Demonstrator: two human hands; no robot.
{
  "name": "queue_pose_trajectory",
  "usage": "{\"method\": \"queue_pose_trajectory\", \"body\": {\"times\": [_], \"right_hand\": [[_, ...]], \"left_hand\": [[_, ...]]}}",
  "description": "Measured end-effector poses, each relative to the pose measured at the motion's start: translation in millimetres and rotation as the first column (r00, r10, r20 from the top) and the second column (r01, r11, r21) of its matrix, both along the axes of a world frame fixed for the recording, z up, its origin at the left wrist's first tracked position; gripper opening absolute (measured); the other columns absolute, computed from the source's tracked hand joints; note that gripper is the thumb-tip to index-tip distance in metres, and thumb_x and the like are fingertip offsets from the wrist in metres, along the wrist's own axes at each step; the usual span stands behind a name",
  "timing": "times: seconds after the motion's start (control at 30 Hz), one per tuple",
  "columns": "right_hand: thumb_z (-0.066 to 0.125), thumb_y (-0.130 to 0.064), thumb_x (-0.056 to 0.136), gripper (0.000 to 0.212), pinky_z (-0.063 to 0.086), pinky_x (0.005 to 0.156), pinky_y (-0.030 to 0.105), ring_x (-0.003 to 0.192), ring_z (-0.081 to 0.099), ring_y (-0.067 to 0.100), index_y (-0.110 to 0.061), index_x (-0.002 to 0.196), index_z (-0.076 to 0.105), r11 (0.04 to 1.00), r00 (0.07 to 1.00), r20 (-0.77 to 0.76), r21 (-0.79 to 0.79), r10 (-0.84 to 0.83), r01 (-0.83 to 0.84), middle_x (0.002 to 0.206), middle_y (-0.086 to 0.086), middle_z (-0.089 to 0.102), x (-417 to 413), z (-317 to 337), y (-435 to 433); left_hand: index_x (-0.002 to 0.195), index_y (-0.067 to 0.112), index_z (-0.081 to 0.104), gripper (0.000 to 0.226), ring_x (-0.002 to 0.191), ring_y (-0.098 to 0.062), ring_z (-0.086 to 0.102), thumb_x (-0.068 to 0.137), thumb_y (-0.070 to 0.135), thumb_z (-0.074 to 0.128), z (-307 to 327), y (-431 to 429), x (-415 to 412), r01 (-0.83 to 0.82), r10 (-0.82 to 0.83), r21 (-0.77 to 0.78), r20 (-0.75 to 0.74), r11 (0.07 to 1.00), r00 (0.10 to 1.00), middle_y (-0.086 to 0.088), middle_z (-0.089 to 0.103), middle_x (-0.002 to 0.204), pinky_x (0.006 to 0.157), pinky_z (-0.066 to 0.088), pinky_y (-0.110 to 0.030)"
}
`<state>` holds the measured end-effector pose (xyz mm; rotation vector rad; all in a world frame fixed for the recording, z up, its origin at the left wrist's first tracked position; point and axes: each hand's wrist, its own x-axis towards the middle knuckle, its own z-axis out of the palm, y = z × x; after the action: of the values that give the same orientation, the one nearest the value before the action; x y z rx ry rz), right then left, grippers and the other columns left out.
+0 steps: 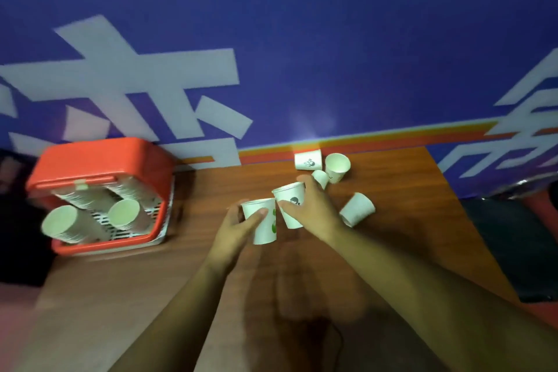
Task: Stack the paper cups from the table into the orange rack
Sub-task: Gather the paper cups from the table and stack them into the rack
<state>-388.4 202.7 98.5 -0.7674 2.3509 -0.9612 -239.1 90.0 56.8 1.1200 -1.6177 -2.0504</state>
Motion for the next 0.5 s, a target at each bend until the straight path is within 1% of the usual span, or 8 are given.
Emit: {"method": "queue_pose_trajectory", "body": {"times": [0.03,0.1,0.17,0.23,0.3,0.37,0.43,0.5], "right_hand": [[0.074,-0.043,0.078,0.070,0.046,0.098,0.035,0.120,0.053,0.022,-0.018,0.135,0.042,1.000,1.000,-0.005,-0.011,0.024,-0.024,0.135,0.003,0.052,14,4,-16],[0.074,-0.043,0.080,0.070,0.048,0.088,0.029,0.116,0.054,0.020,-0.021,0.137,0.039,0.997,0.997,0.005,-0.028,0.073,-0.073,0.136,0.002,0.051,41,9,-48],[0.075,-0.038,0.082,0.073,0.046,0.079,0.025,0.115,0.053,0.019,-0.023,0.141,0.035,0.995,0.994,0.039,-0.029,0.102,-0.101,0.139,0.001,0.048,67,11,-78],[0.076,-0.035,0.081,0.080,0.044,0.081,0.025,0.121,0.050,0.020,-0.023,0.145,0.031,0.993,0.992,0.056,-0.030,0.112,-0.111,0.144,0.001,0.043,92,9,-105],[0.078,-0.034,0.079,0.087,0.043,0.089,0.027,0.129,0.044,0.020,-0.022,0.149,0.027,0.992,0.991,0.052,-0.018,0.123,-0.122,0.149,0.000,0.039,114,8,-131],[0.078,-0.033,0.079,0.089,0.043,0.095,0.030,0.131,0.042,0.020,-0.020,0.150,0.028,0.992,0.991,0.057,-0.005,0.124,-0.124,0.148,-0.001,0.038,133,6,-155],[0.079,-0.030,0.077,0.083,0.043,0.094,0.029,0.127,0.044,0.019,-0.018,0.146,0.034,0.991,0.990,0.046,-0.024,0.132,-0.131,0.143,-0.001,0.041,148,3,-176],[0.080,-0.029,0.076,0.077,0.044,0.089,0.027,0.122,0.047,0.018,-0.019,0.141,0.040,0.990,0.990,0.044,-0.049,0.136,-0.134,0.136,-0.002,0.043,157,0,-195]], "left_hand": [[0.124,0.014,0.057,0.055,0.105,-0.022,0.071,0.079,0.033,0.082,5,-16,18,-0.012,0.011,-0.017,-0.011,1.000,1.000,-0.008,0.072,0.116,0.078,0.059,-0.036],[0.126,0.019,0.055,0.064,0.107,-0.018,0.070,0.073,0.036,0.086,13,-47,57,-0.062,0.061,-0.064,-0.022,0.996,0.998,-0.004,0.071,0.117,0.078,0.057,-0.030],[0.127,0.025,0.053,0.066,0.110,-0.013,0.067,0.070,0.038,0.084,16,-78,96,-0.138,0.135,-0.106,-0.034,0.985,0.990,0.001,0.069,0.120,0.083,0.055,-0.028],[0.126,0.029,0.053,0.062,0.111,-0.013,0.065,0.072,0.035,0.083,18,-107,130,-0.193,0.189,-0.184,-0.038,0.964,0.981,0.003,0.067,0.121,0.086,0.054,-0.028],[0.128,0.022,0.052,0.054,0.112,-0.013,0.061,0.082,0.017,0.081,17,-133,159,-0.246,0.243,-0.262,-0.043,0.933,0.969,0.003,0.063,0.123,0.082,0.053,-0.017],[0.129,0.017,0.051,0.055,0.113,-0.010,0.059,0.083,0.010,0.080,15,-158,180,-0.292,0.299,-0.345,-0.036,0.892,0.954,0.002,0.060,0.124,0.084,0.050,-0.012],[0.129,0.018,0.050,0.061,0.112,-0.003,0.058,0.077,0.019,0.082,10,-180,195,-0.323,0.333,-0.401,-0.045,0.857,0.942,0.005,0.058,0.123,0.091,0.048,-0.018],[0.133,0.019,0.047,0.067,0.119,-0.004,0.055,0.074,0.026,0.079,4,-200,202,-0.329,0.343,-0.427,-0.047,0.842,0.938,0.003,0.055,0.128,0.099,0.047,-0.029]]}}
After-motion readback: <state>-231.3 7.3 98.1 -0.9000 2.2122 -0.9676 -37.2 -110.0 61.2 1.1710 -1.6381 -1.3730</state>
